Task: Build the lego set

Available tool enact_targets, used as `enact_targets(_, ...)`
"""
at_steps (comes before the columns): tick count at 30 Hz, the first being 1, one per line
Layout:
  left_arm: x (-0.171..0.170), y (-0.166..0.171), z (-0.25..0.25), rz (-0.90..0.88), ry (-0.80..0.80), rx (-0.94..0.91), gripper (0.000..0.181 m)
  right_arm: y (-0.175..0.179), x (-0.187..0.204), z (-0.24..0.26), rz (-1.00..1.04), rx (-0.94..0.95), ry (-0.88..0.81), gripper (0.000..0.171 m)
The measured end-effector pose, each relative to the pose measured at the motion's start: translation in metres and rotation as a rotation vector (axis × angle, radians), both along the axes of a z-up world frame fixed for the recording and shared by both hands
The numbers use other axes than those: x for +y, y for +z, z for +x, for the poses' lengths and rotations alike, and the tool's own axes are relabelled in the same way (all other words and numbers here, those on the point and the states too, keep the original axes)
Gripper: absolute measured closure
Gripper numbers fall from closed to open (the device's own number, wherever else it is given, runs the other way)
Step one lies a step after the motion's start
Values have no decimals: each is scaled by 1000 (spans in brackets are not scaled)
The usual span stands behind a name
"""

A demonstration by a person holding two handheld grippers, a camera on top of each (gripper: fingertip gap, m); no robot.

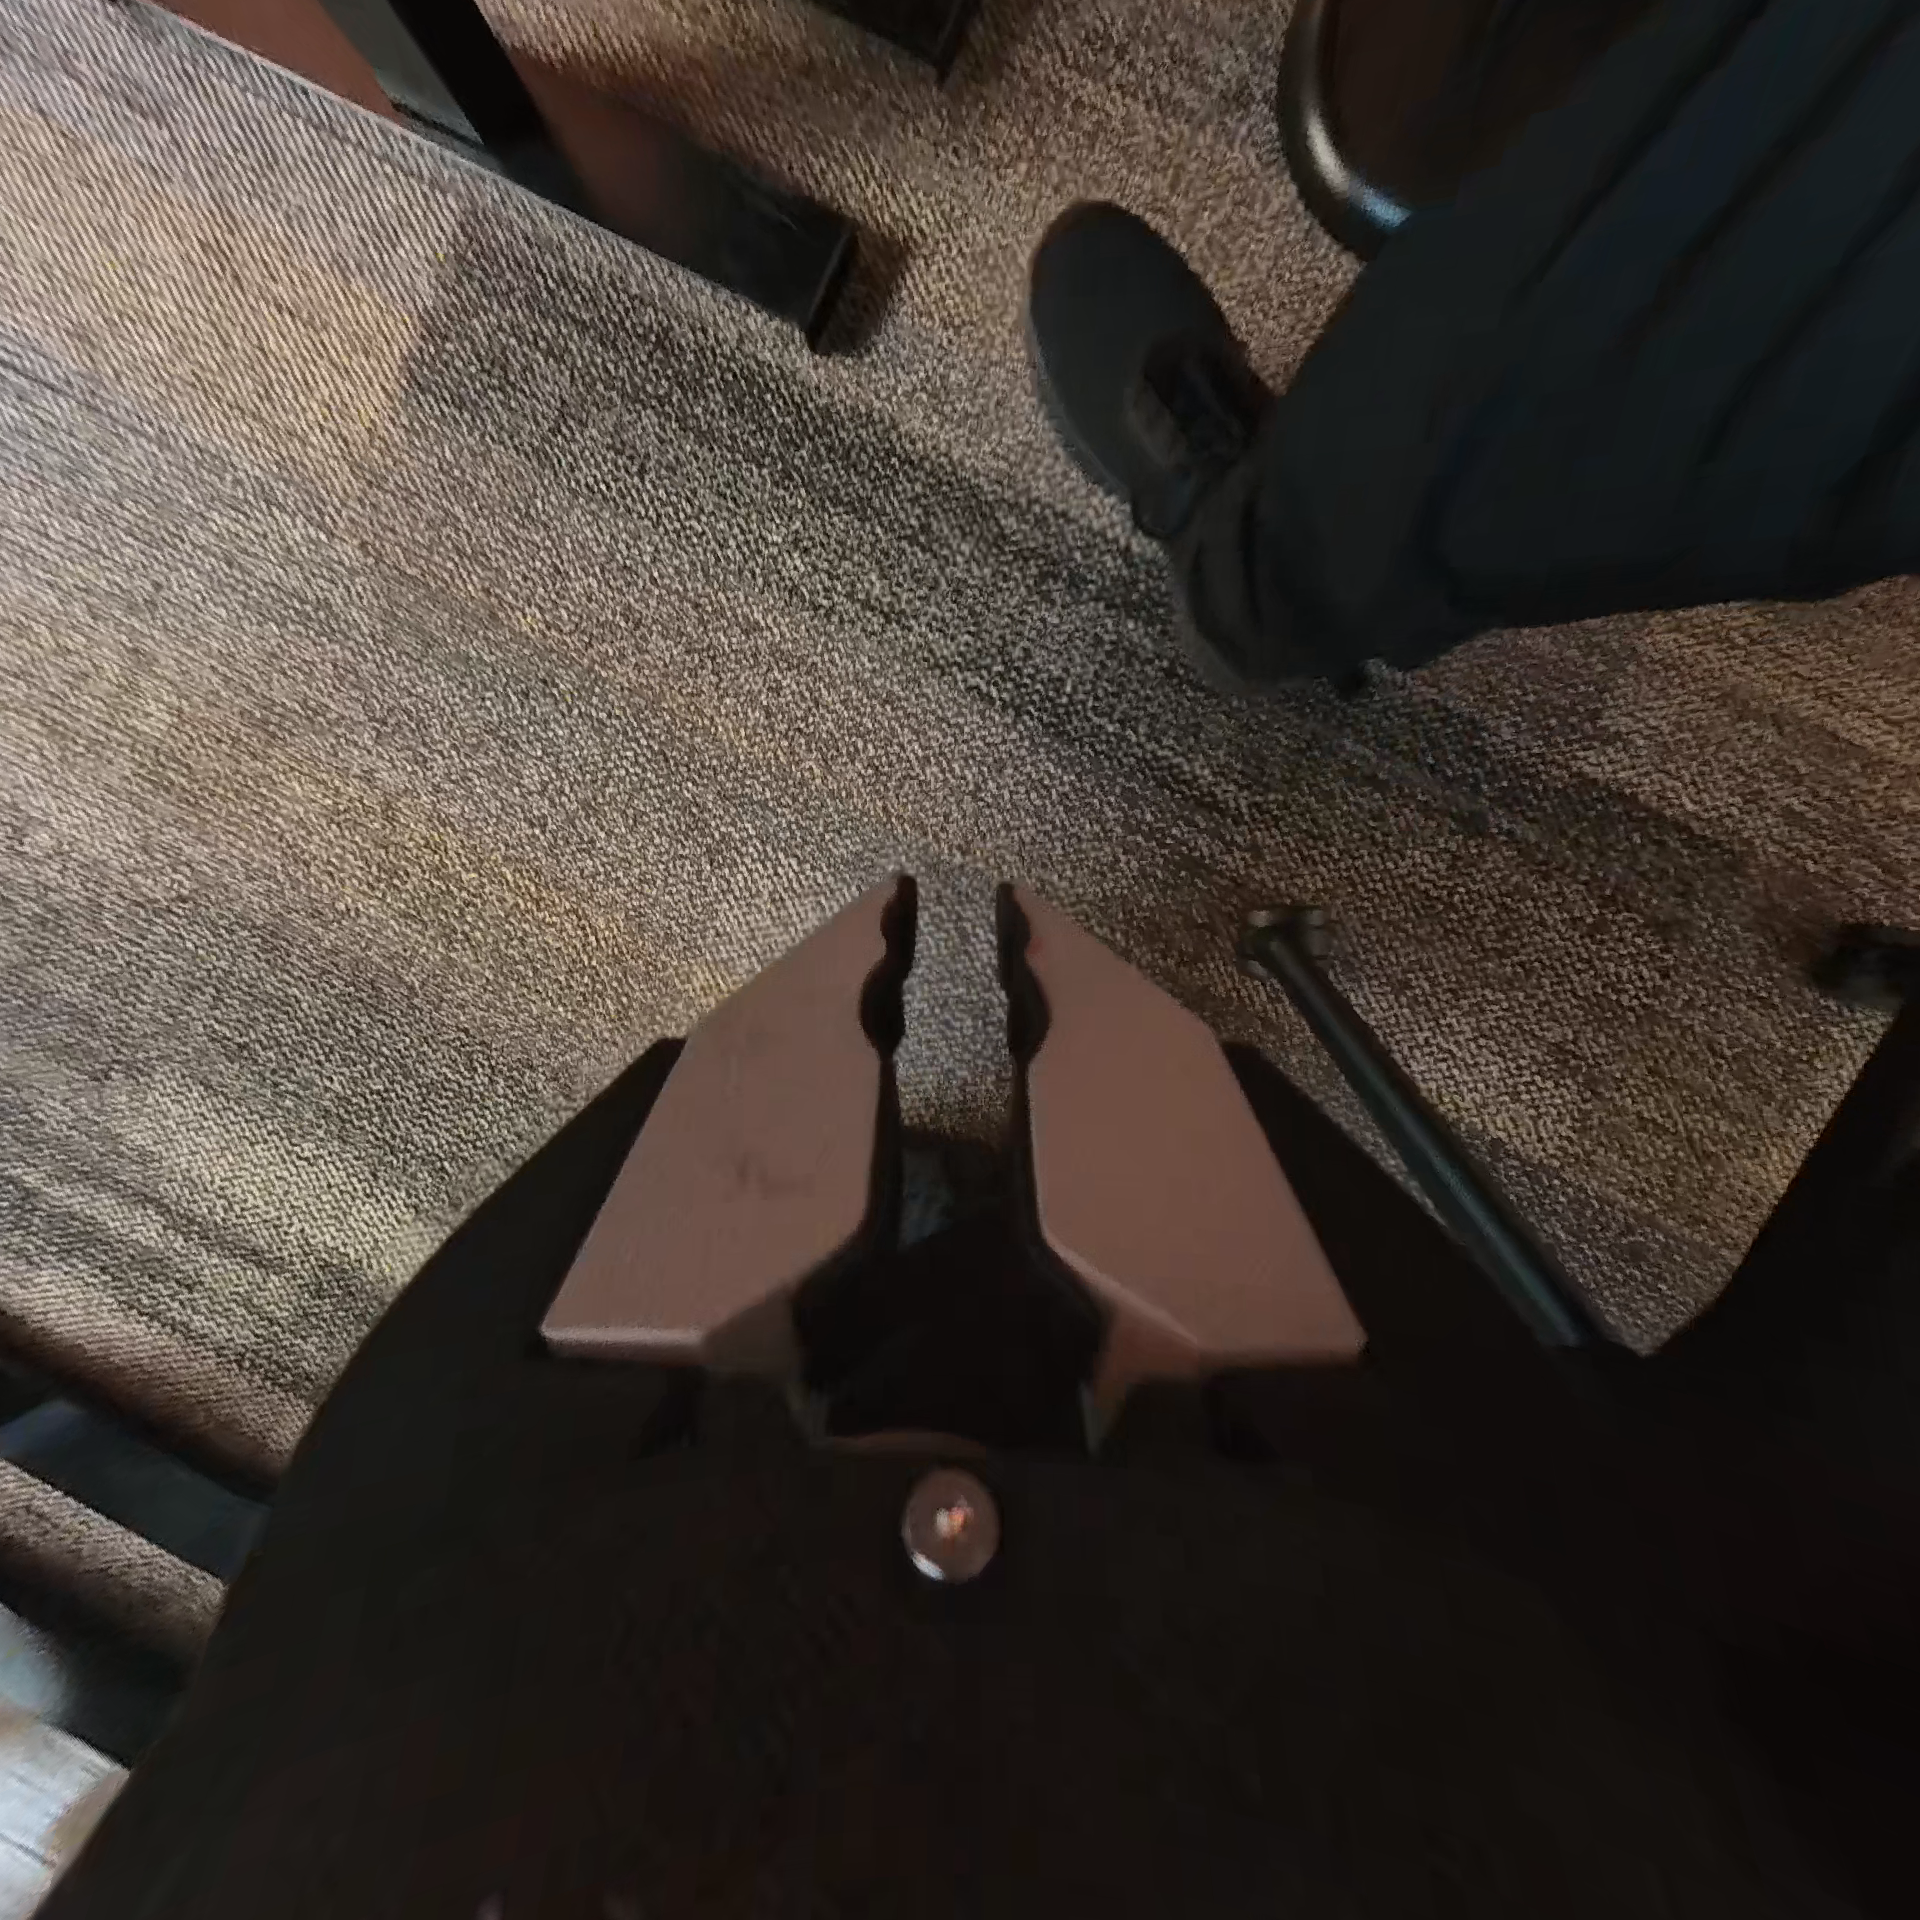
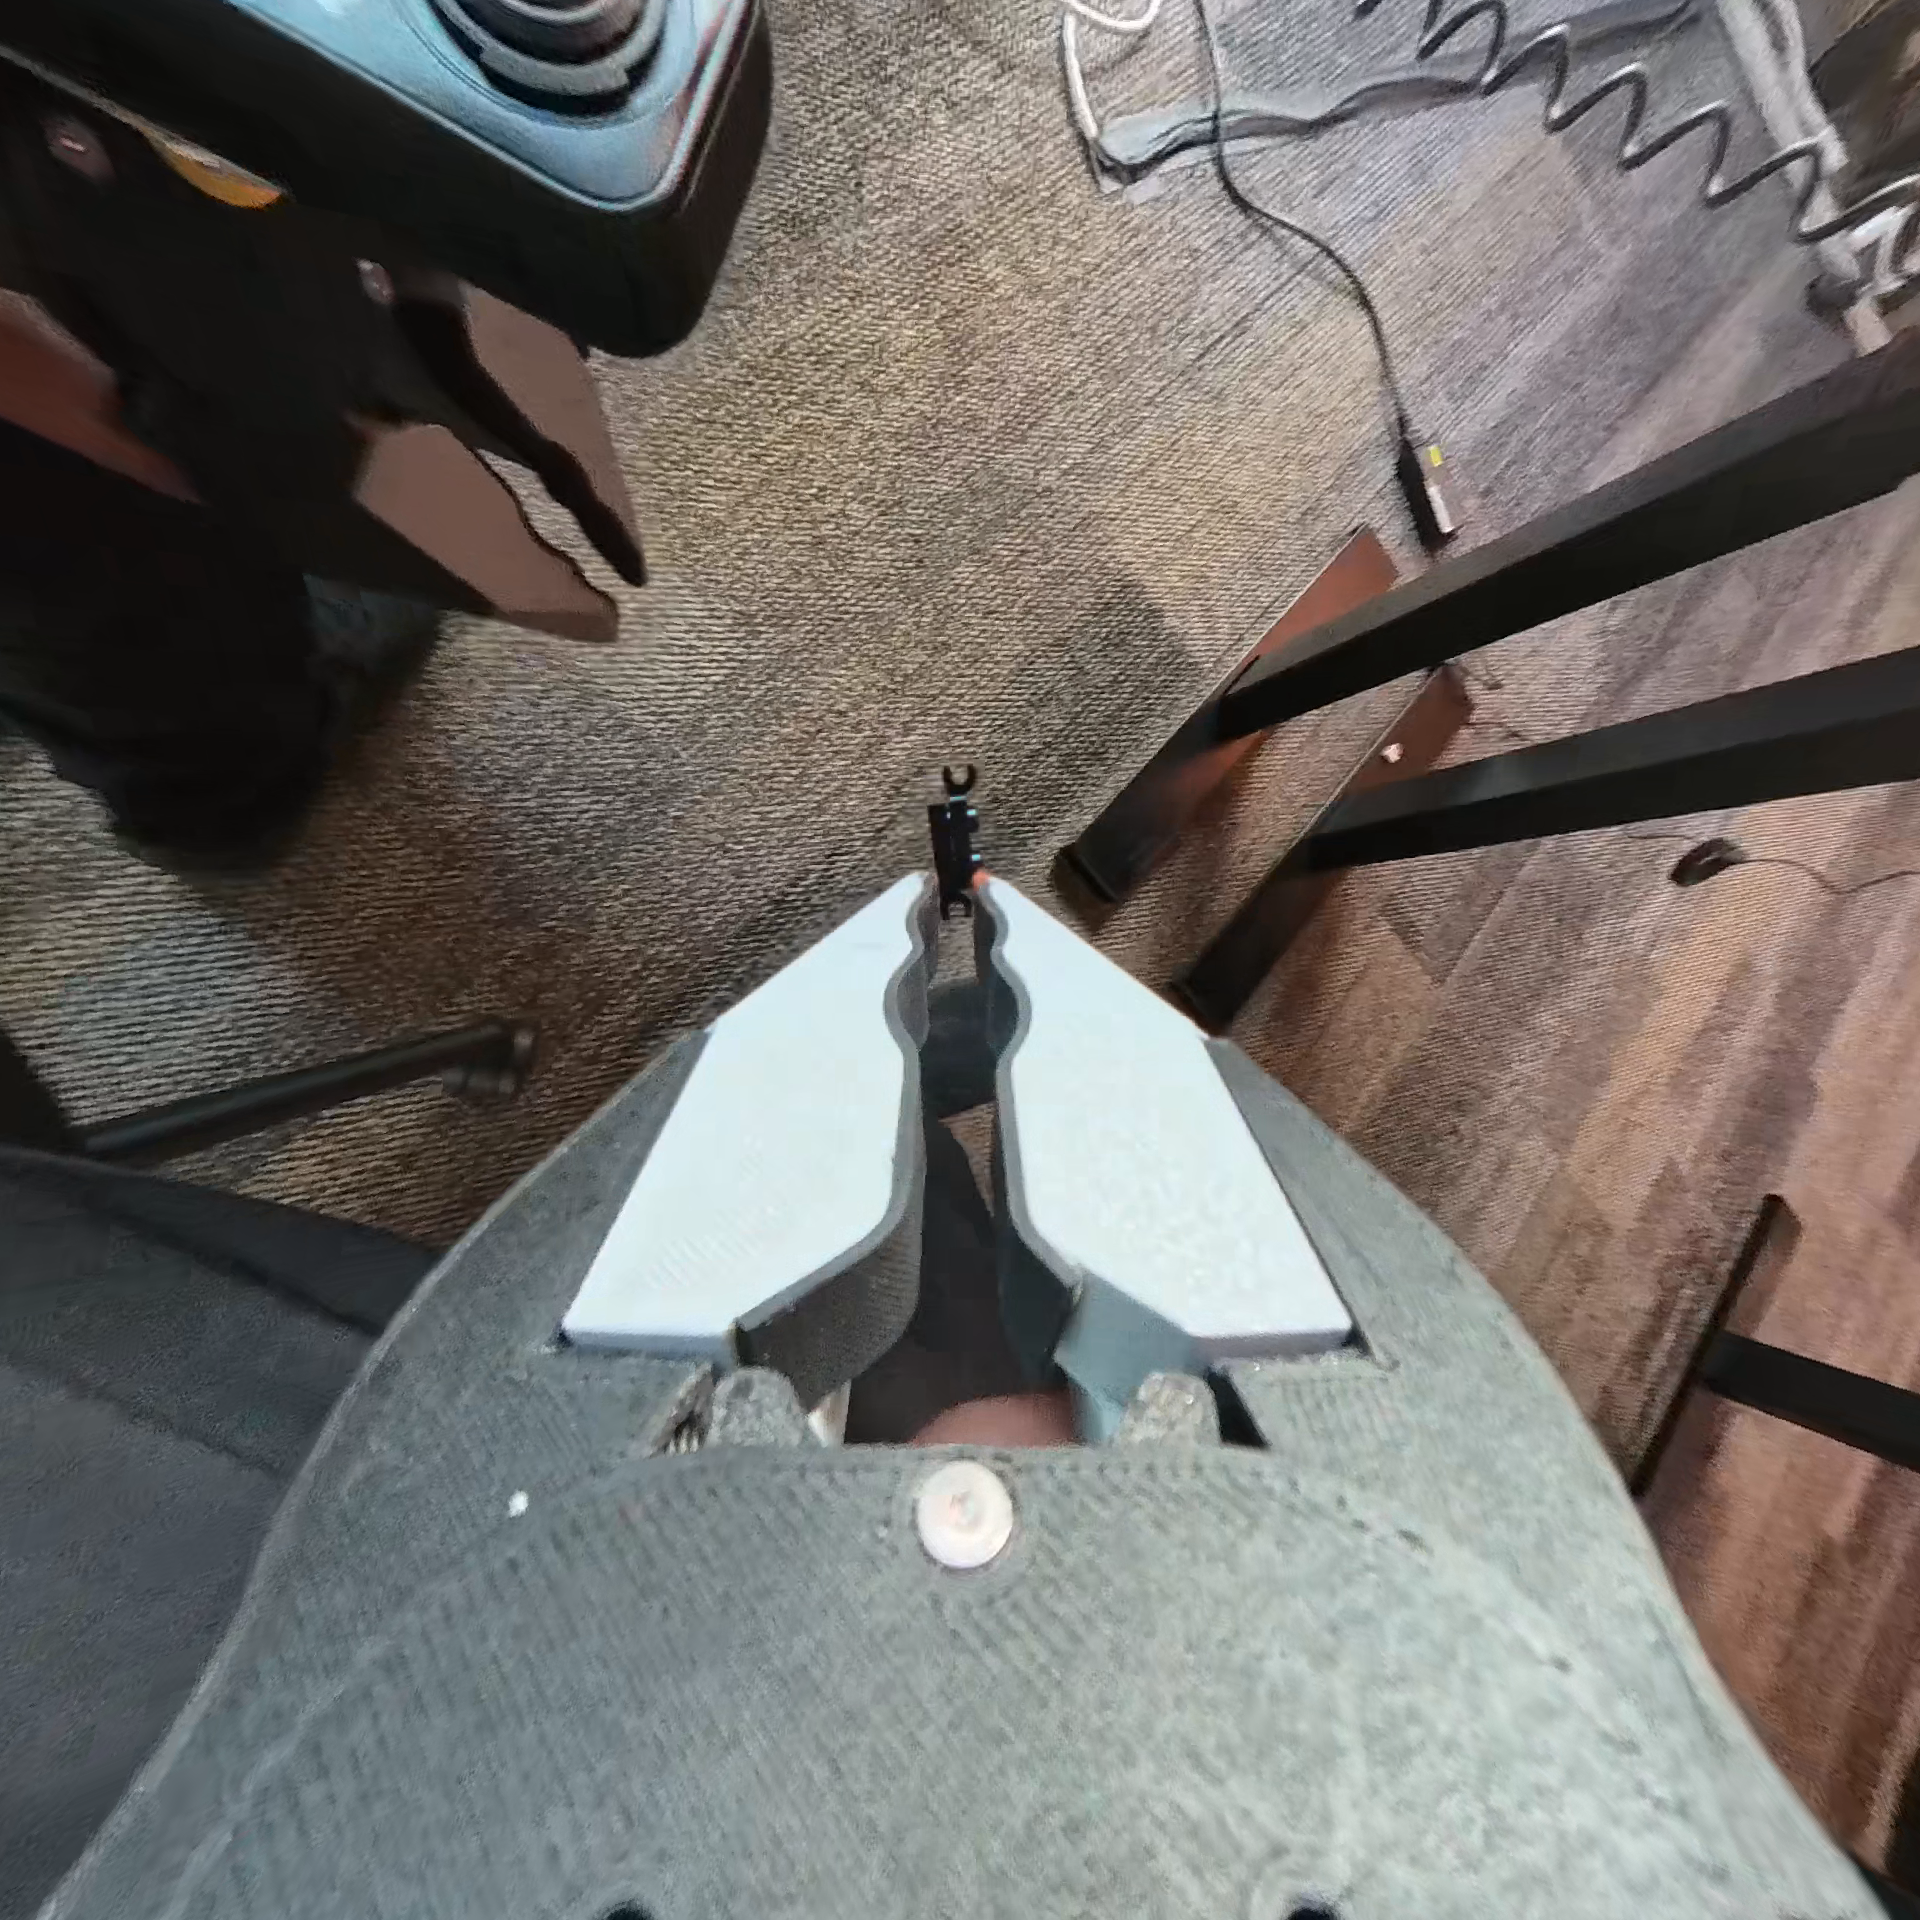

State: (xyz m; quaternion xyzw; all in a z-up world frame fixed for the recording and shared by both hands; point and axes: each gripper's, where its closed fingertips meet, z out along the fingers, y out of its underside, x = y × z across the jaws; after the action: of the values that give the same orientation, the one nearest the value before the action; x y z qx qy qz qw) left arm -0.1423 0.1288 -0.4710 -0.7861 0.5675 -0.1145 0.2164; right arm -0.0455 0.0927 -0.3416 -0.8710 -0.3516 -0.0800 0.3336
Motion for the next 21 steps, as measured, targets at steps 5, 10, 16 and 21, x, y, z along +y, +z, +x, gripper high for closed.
enact_targets(5,-12,-2,15,19,-28,9,170,-17,21,4,90,61,-68,167)
enact_targets(10,-5,-17,32,-39,-24,4,171,-9,64,-11,267,56,-54,168)
enact_targets(16,38,-13,57,-110,-3,-48,169,6,119,-6,379,80,-18,168)
enact_targets(21,85,-23,44,-61,45,-24,169,56,167,37,548,244,-146,168)
